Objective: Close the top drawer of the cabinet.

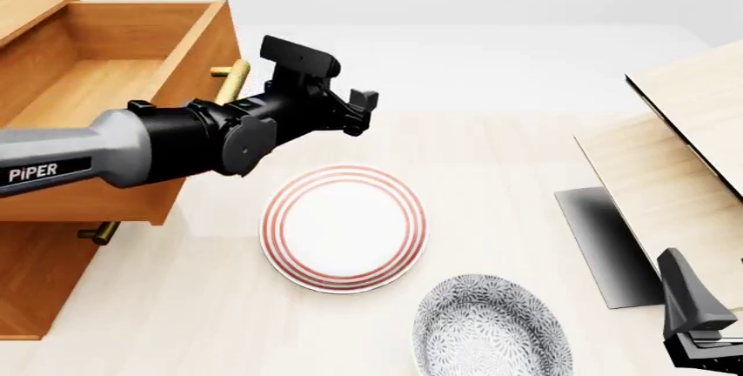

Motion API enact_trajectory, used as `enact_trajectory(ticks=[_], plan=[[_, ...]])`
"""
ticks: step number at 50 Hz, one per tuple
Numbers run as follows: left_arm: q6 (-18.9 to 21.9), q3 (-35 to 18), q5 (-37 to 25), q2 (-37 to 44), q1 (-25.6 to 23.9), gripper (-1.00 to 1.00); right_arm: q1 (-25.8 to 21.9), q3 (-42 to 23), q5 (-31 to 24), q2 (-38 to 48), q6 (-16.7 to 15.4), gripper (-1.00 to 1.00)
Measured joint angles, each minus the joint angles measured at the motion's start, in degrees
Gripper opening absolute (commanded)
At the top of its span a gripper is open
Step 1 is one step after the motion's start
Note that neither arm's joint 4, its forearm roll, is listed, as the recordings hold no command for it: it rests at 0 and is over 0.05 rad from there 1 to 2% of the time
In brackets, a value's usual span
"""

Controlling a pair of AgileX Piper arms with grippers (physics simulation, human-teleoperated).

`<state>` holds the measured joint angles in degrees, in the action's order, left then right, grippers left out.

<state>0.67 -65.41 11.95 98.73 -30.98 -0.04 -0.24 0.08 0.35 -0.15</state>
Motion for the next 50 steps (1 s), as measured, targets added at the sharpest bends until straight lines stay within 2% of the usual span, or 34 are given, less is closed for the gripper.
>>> enact_trajectory(ticks=[9, 26, 50], plan=[[-2.6, -0.22, 1.11, 1.38, 1.15, 1.0, 0.0, 0.0, 0.0, 0.0, 0.0, 1.0], [-4.78, 0.59, 1.8, 0.43, 4.96, 1.0, 0.0, 0.0, 0.0, 0.0, 0.0, 1.0], [-4.77, 2.88, 2.66, -2.25, 9.55, 1.0, 0.0, 0.0, 0.0, 0.0, 0.0, 1.0]])
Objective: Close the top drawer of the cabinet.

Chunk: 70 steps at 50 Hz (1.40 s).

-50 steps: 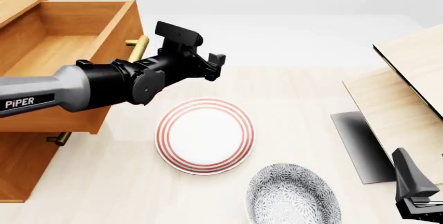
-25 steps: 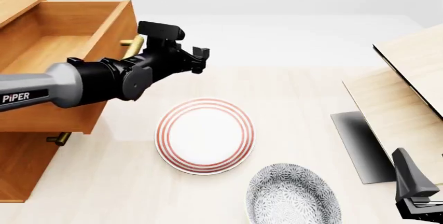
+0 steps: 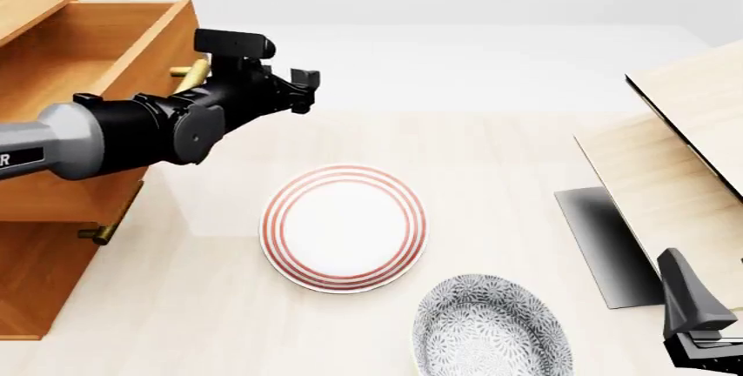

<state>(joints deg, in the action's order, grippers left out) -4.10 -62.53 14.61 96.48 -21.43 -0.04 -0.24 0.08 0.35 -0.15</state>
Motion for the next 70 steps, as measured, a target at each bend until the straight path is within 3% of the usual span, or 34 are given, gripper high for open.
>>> enact_trajectory(ticks=[70], plan=[[2.52, 7.3, 3.13, -5.45, 10.52, 1.0, 0.0, 0.0, 0.0, 0.0, 0.0, 1.0]])
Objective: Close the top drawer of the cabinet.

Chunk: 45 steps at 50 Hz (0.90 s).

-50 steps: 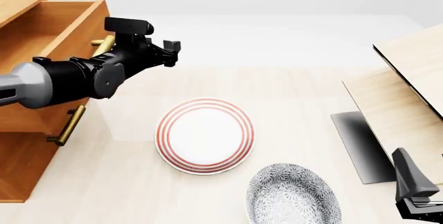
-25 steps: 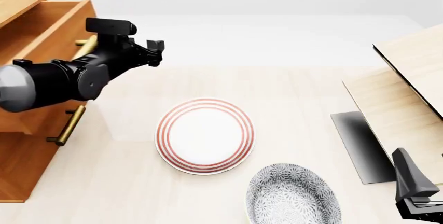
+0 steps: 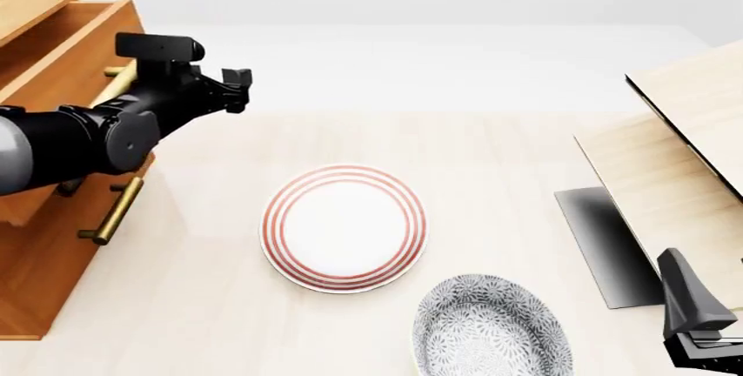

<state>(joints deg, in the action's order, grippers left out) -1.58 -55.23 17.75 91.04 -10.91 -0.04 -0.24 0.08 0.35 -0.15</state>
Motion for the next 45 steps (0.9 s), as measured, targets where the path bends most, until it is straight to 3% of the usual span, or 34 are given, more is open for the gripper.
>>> enact_trajectory(ticks=[45], plan=[[0.28, 5.83, 0.76, -5.72, 7.63, 1.0, 0.0, 0.0, 0.0, 0.0, 0.0, 1.0]])
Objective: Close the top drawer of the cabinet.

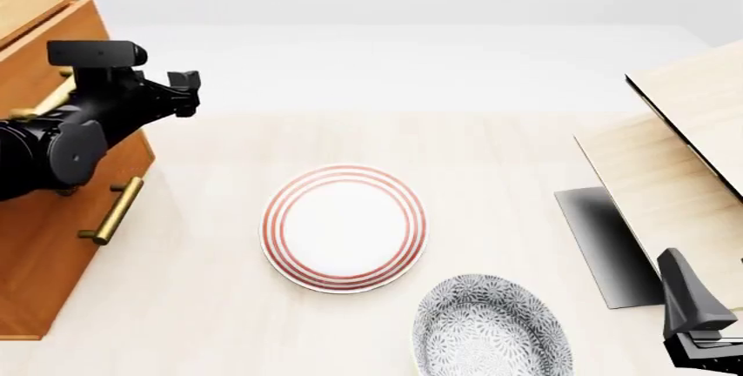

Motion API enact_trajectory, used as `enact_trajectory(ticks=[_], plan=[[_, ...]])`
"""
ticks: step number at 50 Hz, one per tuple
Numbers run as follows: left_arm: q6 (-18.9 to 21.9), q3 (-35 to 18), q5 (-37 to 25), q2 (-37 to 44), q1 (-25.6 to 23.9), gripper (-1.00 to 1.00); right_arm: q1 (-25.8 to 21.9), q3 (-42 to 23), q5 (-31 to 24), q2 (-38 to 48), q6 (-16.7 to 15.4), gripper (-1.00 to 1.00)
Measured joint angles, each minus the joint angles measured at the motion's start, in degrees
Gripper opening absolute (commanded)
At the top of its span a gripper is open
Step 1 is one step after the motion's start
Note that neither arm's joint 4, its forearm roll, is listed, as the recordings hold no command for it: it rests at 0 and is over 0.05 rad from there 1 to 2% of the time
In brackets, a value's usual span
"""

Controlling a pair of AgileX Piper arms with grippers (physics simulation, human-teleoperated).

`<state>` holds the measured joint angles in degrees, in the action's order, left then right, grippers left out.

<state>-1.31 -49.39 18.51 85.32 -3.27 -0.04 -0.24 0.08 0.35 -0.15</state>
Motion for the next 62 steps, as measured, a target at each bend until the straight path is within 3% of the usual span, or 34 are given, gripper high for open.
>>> enact_trajectory(ticks=[36, 62], plan=[[0.49, 2.89, -1.12, -4.85, 4.38, 1.0, 0.0, 0.0, 0.0, 0.0, 0.0, 1.0], [0.82, 5.1, -1.24, -7.17, 4.52, 1.0, 0.0, 0.0, 0.0, 0.0, 0.0, 1.0]])
